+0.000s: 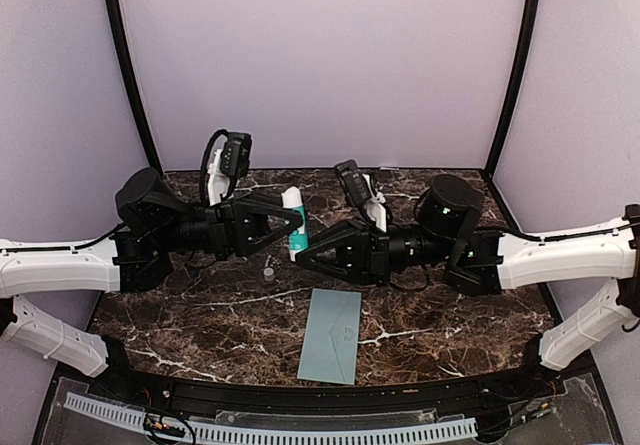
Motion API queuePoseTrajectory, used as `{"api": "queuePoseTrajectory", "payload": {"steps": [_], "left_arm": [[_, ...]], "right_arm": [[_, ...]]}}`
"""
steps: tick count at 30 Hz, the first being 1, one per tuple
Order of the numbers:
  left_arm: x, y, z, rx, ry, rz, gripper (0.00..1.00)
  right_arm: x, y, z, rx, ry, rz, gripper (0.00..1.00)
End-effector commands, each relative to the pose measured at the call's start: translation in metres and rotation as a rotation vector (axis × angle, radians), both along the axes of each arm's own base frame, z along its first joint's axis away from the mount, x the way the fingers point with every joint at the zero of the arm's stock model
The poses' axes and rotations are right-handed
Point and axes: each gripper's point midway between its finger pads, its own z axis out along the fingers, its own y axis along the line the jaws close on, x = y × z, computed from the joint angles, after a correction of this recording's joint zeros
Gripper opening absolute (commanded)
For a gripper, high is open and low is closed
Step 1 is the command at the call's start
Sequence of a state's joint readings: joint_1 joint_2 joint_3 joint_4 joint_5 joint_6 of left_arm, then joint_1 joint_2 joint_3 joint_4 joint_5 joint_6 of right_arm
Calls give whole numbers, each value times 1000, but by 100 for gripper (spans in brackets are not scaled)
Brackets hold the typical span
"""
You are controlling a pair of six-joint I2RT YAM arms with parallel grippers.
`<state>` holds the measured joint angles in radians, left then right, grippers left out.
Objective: Place the letter into the envelope and seal it
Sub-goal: Screw the solid glue.
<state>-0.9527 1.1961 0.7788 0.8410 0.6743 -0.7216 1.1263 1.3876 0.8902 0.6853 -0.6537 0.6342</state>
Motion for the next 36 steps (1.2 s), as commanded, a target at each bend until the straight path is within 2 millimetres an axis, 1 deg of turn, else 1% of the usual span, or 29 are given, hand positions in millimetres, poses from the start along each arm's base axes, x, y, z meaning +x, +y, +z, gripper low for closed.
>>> {"api": "queuePoseTrajectory", "payload": {"steps": [1,2,4,5,6,7,8,11,14,15,16,17,18,19,21,24,28,31,33,35,36], "left_arm": [[4,4,5,0,-39,47,0],[7,4,4,6,-38,66,0],[13,2,-9,63,-28,101,0],[16,2,-12,76,-43,119,0],[21,1,-19,110,-30,145,0],[24,1,-23,126,-42,165,0],[31,0,-30,160,-24,199,0],[45,-1,-43,212,3,276,0],[52,-4,-52,252,29,323,0],[57,-6,-52,262,33,361,0],[60,-7,-60,299,47,381,0],[67,-7,-61,313,53,429,0],[70,-7,-70,354,69,451,0],[79,-5,-73,370,82,504,0],[88,-1,-85,409,117,563,0],[94,2,-94,422,159,606,0],[96,2,-99,406,212,613,0],[96,2,-100,394,225,613,0],[96,2,-99,386,229,611,0],[95,3,-95,372,233,607,0],[94,4,-91,360,232,605,0]], "right_arm": [[3,-5,26,61,-54,-64,15],[7,-5,25,54,-56,-89,15],[17,-6,23,30,-56,-157,14],[23,-6,20,9,-58,-194,13],[30,-6,14,-28,-55,-234,12],[37,-5,10,-58,-55,-276,12],[45,-6,7,-86,-56,-323,12],[76,-6,-8,-176,-52,-488,9],[101,-3,-19,-260,-79,-607,11],[106,-1,-20,-280,-86,-632,11],[114,0,-23,-301,-90,-671,11],[121,1,-25,-321,-90,-704,11],[128,2,-24,-335,-91,-742,11],[134,3,-26,-356,-91,-772,11],[144,6,-34,-405,-92,-829,11],[158,8,-48,-495,-113,-943,11],[161,20,-59,-566,-156,-1002,11],[157,28,-54,-553,-155,-981,12],[154,26,-48,-524,-146,-970,14],[148,21,-39,-480,-139,-949,20],[144,16,-39,-468,-138,-941,26]]}}
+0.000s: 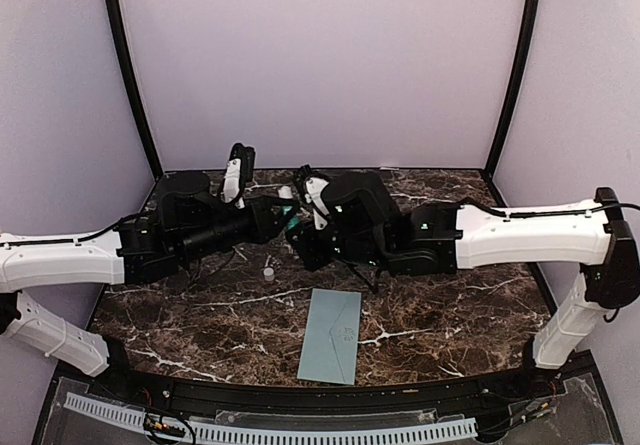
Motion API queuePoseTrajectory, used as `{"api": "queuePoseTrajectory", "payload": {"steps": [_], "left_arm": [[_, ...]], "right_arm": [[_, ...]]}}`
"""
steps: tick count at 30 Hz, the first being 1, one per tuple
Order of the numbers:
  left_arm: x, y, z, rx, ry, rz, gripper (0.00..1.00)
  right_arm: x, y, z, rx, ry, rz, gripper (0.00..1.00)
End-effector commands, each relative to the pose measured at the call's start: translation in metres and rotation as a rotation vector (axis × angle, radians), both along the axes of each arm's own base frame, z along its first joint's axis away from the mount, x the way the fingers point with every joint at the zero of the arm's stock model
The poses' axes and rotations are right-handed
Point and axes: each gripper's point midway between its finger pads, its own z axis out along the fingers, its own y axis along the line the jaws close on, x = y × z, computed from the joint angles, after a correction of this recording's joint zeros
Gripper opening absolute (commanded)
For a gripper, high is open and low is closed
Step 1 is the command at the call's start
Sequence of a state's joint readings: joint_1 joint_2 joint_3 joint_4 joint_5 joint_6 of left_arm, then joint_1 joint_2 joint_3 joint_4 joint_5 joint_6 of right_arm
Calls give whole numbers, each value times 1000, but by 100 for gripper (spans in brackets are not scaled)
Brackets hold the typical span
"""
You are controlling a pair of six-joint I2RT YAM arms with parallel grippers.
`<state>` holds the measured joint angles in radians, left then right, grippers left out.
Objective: Place the letter into the envelope and seal it
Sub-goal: Screw the solid glue.
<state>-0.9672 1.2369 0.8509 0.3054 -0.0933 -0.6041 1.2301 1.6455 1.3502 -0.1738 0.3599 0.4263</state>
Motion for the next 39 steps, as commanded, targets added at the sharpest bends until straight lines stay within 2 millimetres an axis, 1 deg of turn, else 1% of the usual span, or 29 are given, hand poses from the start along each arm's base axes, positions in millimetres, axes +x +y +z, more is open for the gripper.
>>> {"api": "queuePoseTrajectory", "payload": {"steps": [1,4,6,8,11,14,15,16,17,18,19,20,21,22,23,25,31,35,37,39], "left_arm": [[-34,-19,11,-75,32,-149,0],[-38,-16,26,-106,11,-162,0],[-40,-14,37,-128,0,-175,0],[-42,-11,47,-155,-12,-188,0],[-44,-5,61,-186,-35,-206,0],[-51,-4,73,-213,-81,-258,0],[-58,-4,77,-220,-95,-298,0],[-61,-5,80,-233,-111,-320,0],[-69,-7,83,-238,-124,-372,0],[-75,-8,90,-257,-149,-406,0],[-85,-11,92,-263,-162,-472,0],[-92,-11,101,-288,-193,-506,0],[-102,-12,103,-298,-204,-567,0],[-107,-12,109,-321,-230,-593,0],[-114,-13,111,-329,-238,-635,0],[-121,-13,116,-340,-259,-674,0],[-130,-15,121,-355,-287,-732,0],[-134,-14,124,-369,-294,-756,0],[-136,-13,124,-376,-297,-762,0],[-136,-13,124,-378,-296,-762,0]], "right_arm": [[5,-13,58,198,-97,-31,32],[-7,-27,72,255,-112,10,47],[-15,-36,74,277,-115,39,56],[-17,-49,78,327,-115,52,64],[-23,-59,79,409,-91,134,71],[-39,-60,88,489,-75,285,77],[-45,-60,92,516,-72,337,77],[-53,-60,96,544,-66,394,78],[-60,-61,102,582,-66,443,78],[-69,-62,106,616,-58,504,79],[-75,-64,110,649,-53,551,80],[-81,-65,113,675,-43,593,80],[-85,-65,114,690,-35,626,80],[-89,-63,116,698,-30,657,79],[-94,-61,118,704,-24,692,78],[-101,-57,118,711,-2,743,75],[-116,-41,119,695,11,810,71],[-130,-33,126,709,-1,871,70],[-134,-29,126,712,6,892,68],[-137,-27,127,715,10,908,63]]}}
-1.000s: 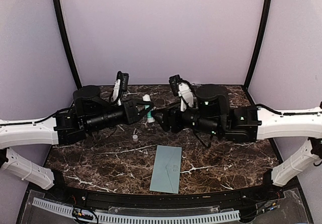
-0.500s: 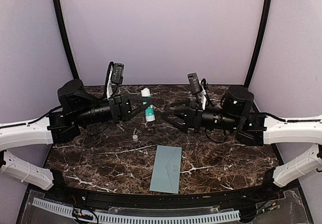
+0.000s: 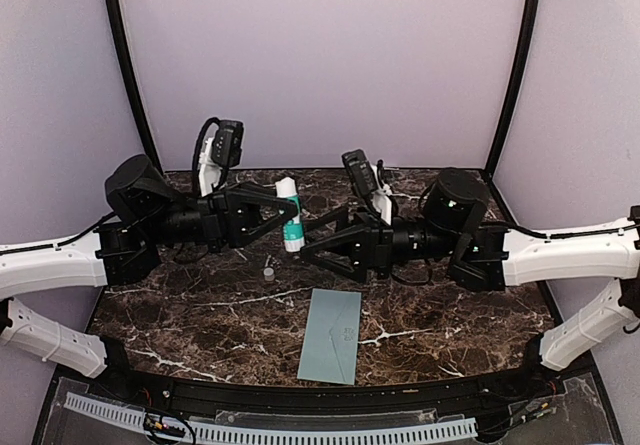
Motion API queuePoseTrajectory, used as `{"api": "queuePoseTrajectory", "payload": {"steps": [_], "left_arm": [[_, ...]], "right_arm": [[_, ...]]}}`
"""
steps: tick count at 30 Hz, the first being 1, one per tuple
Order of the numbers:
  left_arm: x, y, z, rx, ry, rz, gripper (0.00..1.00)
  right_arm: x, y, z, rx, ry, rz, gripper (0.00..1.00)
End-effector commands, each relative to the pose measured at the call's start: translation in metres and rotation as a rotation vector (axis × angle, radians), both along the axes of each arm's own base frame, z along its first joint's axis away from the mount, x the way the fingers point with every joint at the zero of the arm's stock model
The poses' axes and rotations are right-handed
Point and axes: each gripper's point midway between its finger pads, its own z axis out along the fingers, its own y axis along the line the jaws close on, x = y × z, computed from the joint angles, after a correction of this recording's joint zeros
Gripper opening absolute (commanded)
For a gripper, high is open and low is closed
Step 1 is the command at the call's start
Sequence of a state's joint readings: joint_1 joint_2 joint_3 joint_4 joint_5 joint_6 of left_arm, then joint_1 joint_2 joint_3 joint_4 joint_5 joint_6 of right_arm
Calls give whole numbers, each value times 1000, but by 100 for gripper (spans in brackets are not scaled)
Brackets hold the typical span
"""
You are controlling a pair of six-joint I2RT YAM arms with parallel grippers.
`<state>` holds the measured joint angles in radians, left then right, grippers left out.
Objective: Place the letter into the envelope and seal it
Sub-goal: Screw the solid glue.
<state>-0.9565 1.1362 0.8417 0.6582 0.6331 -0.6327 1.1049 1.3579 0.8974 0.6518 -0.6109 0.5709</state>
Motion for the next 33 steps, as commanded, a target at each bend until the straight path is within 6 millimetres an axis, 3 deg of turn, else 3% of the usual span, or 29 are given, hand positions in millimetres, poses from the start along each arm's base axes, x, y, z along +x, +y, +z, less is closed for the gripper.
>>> {"api": "queuePoseTrajectory", "payload": {"steps": [1,8,13,18,26,33], "left_arm": [[-10,5,12,-52,-45,-37,0],[-8,2,10,-47,-42,-40,0],[-8,0,10,-47,-39,-49,0],[-7,0,11,-53,-40,-45,0],[-7,4,12,-60,-40,-29,0],[-4,0,6,-41,-34,-21,0]], "right_arm": [[-16,3,26,85,-43,72,60],[-21,-1,27,112,-30,77,39],[-21,0,30,118,-27,79,38],[-22,2,29,111,-32,95,32],[-23,4,24,95,-29,106,33],[-19,2,28,104,-30,73,14]]}}
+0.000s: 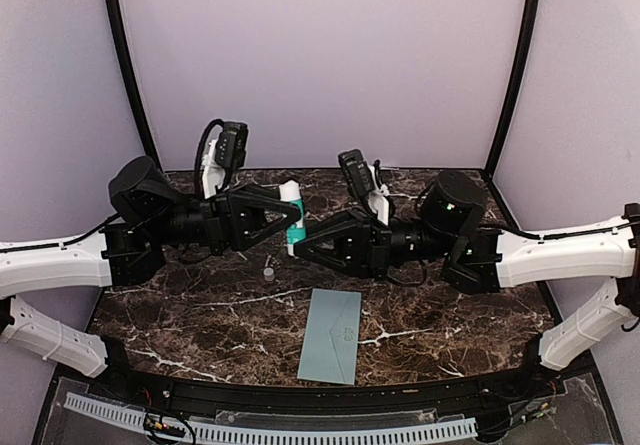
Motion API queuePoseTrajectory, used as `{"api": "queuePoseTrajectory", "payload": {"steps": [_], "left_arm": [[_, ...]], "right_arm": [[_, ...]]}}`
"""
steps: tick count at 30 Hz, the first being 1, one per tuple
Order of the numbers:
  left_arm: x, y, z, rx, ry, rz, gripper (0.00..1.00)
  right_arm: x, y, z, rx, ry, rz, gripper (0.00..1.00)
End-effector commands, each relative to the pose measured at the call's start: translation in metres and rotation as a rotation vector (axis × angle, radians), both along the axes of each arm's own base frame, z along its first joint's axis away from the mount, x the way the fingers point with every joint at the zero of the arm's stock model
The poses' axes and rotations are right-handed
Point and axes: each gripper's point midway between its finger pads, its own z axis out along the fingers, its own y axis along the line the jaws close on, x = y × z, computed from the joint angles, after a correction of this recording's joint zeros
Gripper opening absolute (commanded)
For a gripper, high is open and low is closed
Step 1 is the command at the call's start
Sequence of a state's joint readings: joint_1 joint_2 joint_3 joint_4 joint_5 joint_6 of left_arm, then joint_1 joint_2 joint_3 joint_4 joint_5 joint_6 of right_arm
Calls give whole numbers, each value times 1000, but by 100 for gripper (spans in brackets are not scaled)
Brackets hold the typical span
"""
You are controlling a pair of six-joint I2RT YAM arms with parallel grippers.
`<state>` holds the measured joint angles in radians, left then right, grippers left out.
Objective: Place the letter into the envelope and seal it
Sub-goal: Screw the solid glue.
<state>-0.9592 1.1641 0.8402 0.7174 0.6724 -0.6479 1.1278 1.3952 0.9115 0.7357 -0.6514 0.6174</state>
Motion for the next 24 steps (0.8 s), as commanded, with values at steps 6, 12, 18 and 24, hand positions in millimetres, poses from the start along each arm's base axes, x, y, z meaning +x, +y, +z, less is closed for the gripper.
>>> {"api": "queuePoseTrajectory", "payload": {"steps": [6,12,18,24], "left_arm": [[25,-2,-13,96,-36,156,0],[50,-3,-44,270,-22,342,0],[64,-13,-77,375,48,445,0],[82,-22,-100,416,148,550,0]], "right_arm": [[26,2,4,-52,-31,-188,10],[73,0,-11,-207,-38,-454,11],[117,0,-26,-351,-35,-699,9],[138,9,-46,-487,-61,-861,8]]}}
